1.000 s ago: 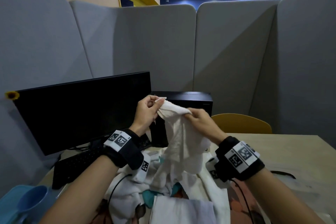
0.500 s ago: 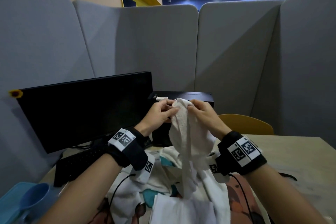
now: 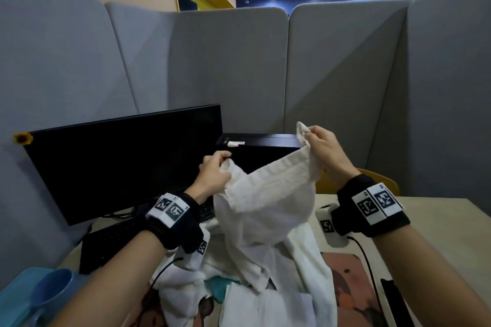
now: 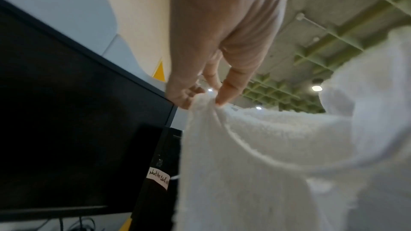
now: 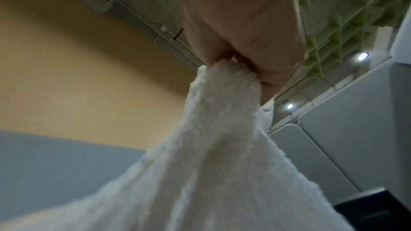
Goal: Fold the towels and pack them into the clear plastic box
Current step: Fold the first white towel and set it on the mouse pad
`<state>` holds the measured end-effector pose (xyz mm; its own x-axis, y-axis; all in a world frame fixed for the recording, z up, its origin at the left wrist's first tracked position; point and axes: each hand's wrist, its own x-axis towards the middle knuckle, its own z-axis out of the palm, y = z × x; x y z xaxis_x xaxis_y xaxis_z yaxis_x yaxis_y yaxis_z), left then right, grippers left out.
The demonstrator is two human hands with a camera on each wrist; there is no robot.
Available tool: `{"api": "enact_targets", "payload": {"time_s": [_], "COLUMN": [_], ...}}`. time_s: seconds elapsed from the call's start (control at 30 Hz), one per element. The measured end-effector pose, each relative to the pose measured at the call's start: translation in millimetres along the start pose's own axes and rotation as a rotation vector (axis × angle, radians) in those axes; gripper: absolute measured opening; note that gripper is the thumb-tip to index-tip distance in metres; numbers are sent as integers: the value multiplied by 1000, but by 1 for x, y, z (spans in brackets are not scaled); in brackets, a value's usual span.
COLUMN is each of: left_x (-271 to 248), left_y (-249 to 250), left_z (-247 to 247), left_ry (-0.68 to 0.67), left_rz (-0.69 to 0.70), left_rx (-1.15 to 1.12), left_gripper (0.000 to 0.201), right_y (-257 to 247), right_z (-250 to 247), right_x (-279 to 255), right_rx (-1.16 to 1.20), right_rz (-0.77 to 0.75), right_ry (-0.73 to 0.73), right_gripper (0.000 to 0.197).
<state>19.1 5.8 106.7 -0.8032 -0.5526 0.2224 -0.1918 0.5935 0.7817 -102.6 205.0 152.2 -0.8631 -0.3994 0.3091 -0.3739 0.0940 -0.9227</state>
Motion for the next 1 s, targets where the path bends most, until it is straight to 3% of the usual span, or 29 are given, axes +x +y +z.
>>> {"api": "enact_targets", "payload": {"time_s": [0.07, 0.17, 0.27, 0.33, 0.4, 0.5, 0.6, 0.67, 0.77, 0.87, 0.93, 1.0], "left_x": [-8, -26, -25, -17, -5, 7, 10, 9, 2, -4, -9, -11], "left_y": [18, 51, 54, 39, 13, -17, -21, -12, 0, -6, -15, -23], "left_z": [8, 18, 26, 24, 19, 4, -7, -9, -5, -2, -3, -4], "left_ry": [-40, -334, -463, -459, -455, -347, -162, -124, -103, -313, -454, -454], "left_rz": [137, 247, 324, 303, 186, 36, 7, 1, 9, 50, 84, 118], "left_rx": [-90, -403, -181, 12, 98, -68, -307, -467, -565, -371, -148, -26], "left_gripper": [42, 39, 36, 23, 22, 20, 25, 24, 22, 42, 36, 25], "right_y": [-2, -11, -16, -17, -9, 9, 26, 28, 23, 25, 30, 34], "right_z": [7, 14, 10, 0, -12, -24, -23, -16, -1, 10, 13, 11], "right_x": [-1, -3, -5, -6, -3, 1, 7, 7, 0, -6, -9, -11], "right_rx": [3, 85, 57, 13, -213, -584, -663, -545, -100, 18, -36, -94], "right_rz": [-55, -89, -100, -130, -199, -292, -269, -199, 21, 125, 102, 71], "right_ry": [-1, -39, -91, -183, -180, 23, 56, -8, -141, -206, -305, -421], "right_gripper": [16, 21, 24, 18, 34, 30, 17, 11, 11, 15, 25, 28]}}
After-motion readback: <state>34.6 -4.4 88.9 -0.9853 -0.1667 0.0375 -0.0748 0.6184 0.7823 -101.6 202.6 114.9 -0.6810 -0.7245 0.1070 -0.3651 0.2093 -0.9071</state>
